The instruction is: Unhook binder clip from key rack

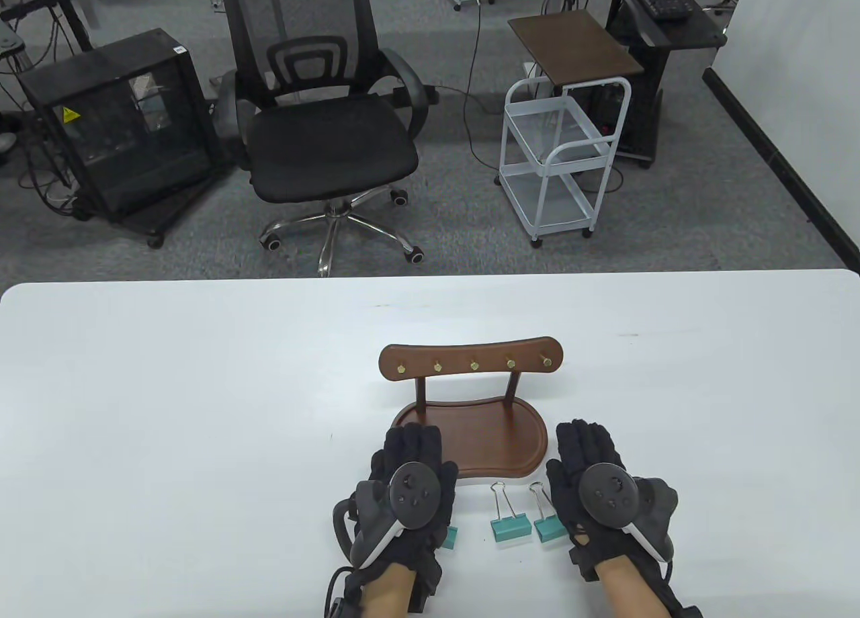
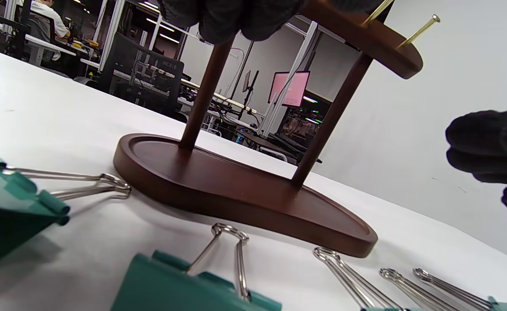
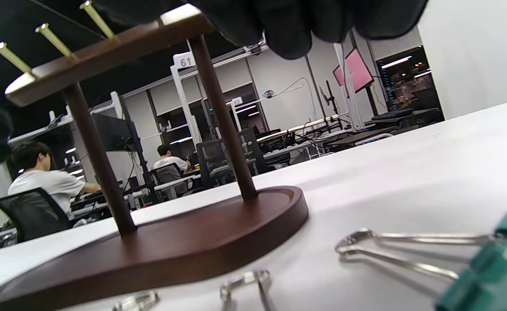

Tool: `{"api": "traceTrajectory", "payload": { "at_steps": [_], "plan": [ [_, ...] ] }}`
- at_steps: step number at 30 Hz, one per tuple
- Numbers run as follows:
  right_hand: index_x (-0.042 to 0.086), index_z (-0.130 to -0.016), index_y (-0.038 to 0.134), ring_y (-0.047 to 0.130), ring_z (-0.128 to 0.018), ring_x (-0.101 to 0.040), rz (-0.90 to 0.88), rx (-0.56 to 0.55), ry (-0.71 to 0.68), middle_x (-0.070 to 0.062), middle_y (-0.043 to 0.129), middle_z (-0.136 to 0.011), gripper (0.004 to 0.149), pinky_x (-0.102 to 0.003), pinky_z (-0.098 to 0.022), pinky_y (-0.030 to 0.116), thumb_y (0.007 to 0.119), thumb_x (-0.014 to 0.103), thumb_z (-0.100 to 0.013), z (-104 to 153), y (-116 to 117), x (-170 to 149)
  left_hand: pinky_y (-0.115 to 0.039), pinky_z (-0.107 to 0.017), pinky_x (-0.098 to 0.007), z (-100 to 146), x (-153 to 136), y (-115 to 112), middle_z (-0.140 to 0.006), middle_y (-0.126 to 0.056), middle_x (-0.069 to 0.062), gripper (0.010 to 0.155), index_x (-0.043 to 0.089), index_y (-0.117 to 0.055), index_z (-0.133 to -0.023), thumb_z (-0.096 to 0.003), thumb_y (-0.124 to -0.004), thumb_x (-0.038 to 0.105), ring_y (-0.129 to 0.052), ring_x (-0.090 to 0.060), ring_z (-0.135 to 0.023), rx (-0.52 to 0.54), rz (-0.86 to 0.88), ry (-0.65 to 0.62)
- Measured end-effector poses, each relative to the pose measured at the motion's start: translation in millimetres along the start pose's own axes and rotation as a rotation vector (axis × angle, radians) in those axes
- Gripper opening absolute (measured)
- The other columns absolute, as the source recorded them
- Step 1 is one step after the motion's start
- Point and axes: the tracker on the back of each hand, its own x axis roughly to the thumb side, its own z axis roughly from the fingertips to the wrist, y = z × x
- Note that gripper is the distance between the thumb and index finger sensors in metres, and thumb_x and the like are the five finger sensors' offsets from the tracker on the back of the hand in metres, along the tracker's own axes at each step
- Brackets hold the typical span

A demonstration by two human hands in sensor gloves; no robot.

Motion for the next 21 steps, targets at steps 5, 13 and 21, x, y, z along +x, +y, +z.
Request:
{"api": "traceTrajectory", "payload": {
  "at_steps": [5, 13, 21],
  "plan": [
    [0.019, -0.093, 0.057, 0.054, -0.092, -0.038, -0.024, -0.016, -0.002, -0.011, 0.059, -0.101, 0.06, -0.05, -0.065, 0.06, 0.062, 0.048, -0.041, 0.0, -0.7, -2.5, -0.04, -0.079, -0.051, -1.5, 4.1, -2.8, -0.121, -0.045, -0.001, 0.065, 0.029, -0.048, -0.114, -0.054, -0.05, 0.054, -0.036, -0.026, -0.114, -0.01, -0.011, -0.008],
    [0.019, -0.093, 0.057, 0.055, -0.091, -0.039, -0.014, -0.004, 0.009, -0.012, 0.06, -0.101, 0.06, -0.05, -0.064, 0.061, 0.062, 0.048, -0.041, 0.5, 2.2, -5.9, -0.04, -0.079, -0.051, -3.8, 7.0, -6.0, -0.122, -0.046, -0.001, 0.065, 0.029, -0.05, -0.114, -0.0541, -0.051, 0.054, -0.036, -0.026, -0.114, -0.04, 0.001, -0.021],
    [0.018, -0.093, 0.058, 0.056, -0.091, -0.039, -0.02, 0.007, 0.004, -0.012, 0.061, -0.101, 0.06, -0.05, -0.064, 0.061, 0.062, 0.048, -0.041, 0.2, 4.4, -4.4, -0.041, -0.079, -0.051, -4.3, 4.9, -5.6, -0.122, -0.047, -0.001, 0.065, 0.029, -0.05, -0.114, -0.0543, -0.051, 0.054, -0.036, -0.026, -0.114, -0.048, 0.012, -0.016]
  ]
}}
